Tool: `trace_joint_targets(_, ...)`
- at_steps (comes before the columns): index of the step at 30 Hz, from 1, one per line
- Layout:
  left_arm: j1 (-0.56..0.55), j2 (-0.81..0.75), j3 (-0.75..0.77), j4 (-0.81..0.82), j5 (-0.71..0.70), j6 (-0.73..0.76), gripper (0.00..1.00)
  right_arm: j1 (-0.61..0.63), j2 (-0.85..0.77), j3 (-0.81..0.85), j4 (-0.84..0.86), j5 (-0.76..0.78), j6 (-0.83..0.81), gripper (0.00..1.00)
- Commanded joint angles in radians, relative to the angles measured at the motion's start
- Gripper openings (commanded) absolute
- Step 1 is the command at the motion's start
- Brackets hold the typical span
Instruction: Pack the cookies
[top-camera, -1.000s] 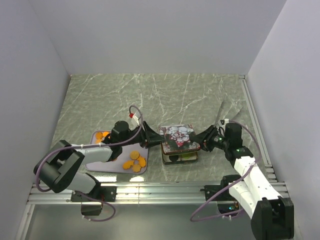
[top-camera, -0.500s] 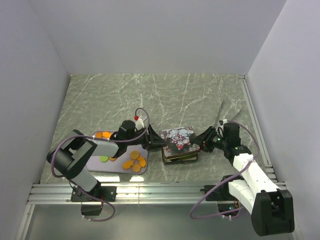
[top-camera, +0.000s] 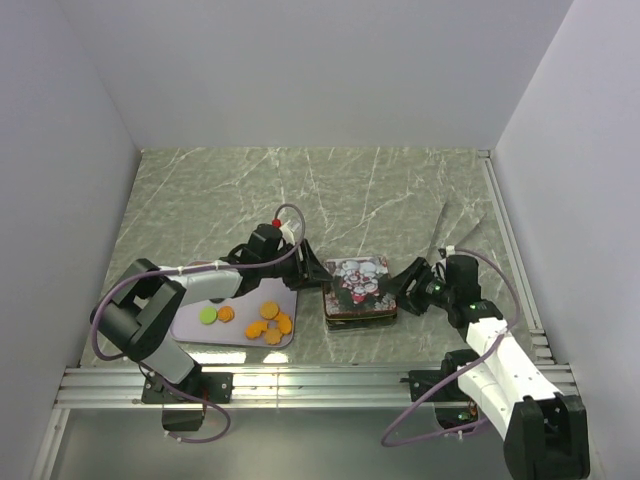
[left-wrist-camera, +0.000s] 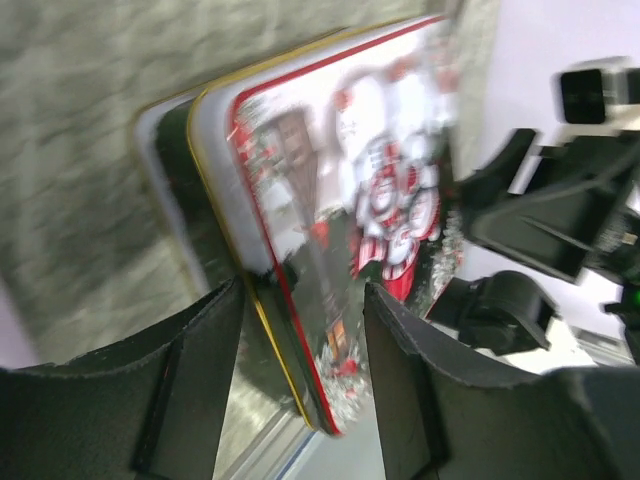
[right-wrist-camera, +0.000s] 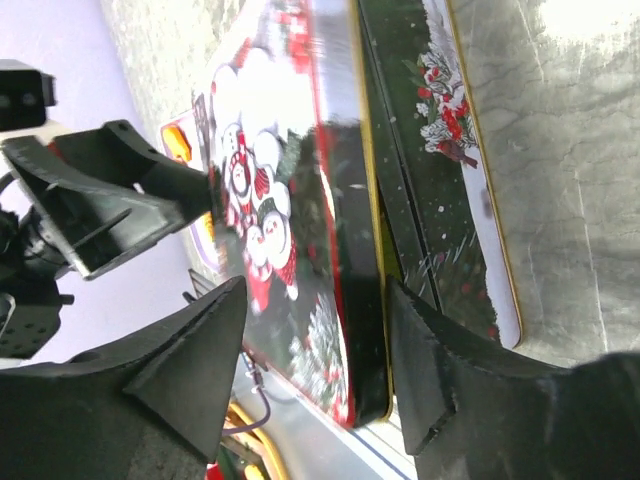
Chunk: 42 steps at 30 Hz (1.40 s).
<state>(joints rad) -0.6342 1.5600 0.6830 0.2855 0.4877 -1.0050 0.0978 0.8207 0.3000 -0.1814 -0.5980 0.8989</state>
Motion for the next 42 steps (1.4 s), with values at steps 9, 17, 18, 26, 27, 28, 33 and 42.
trace_joint_targets(9,0.001,0.003,0.073,-0.172,-0.072,0.077,0.56,0.003,-0.055,0.028,-0.154,0.099,-0.098,0.68)
trace_joint_targets(17,-0.009,-0.006,0.066,-0.181,-0.086,0.075,0.55,0.0,-0.06,0.145,-0.372,0.253,-0.186,0.68)
trace_joint_targets(18,-0.009,-0.006,0.066,-0.183,-0.087,0.077,0.55,0.002,-0.064,0.146,-0.378,0.259,-0.19,0.68)
trace_joint_targets(26,-0.018,-0.015,0.076,-0.212,-0.107,0.086,0.55,0.002,-0.11,0.174,-0.441,0.28,-0.193,0.71)
trace_joint_targets(27,-0.019,-0.017,0.081,-0.216,-0.109,0.092,0.55,0.0,-0.123,0.182,-0.452,0.29,-0.192,0.71)
trace_joint_targets(28,-0.018,-0.018,0.084,-0.223,-0.11,0.095,0.55,0.0,-0.132,0.188,-0.472,0.305,-0.189,0.72)
trace_joint_targets(33,-0.018,-0.028,0.093,-0.255,-0.121,0.118,0.55,-0.001,-0.163,0.243,-0.536,0.345,-0.192,0.88)
trace_joint_targets(42,0.034,-0.049,0.164,-0.347,-0.146,0.186,0.54,0.002,-0.247,0.312,-0.641,0.336,-0.178,0.91)
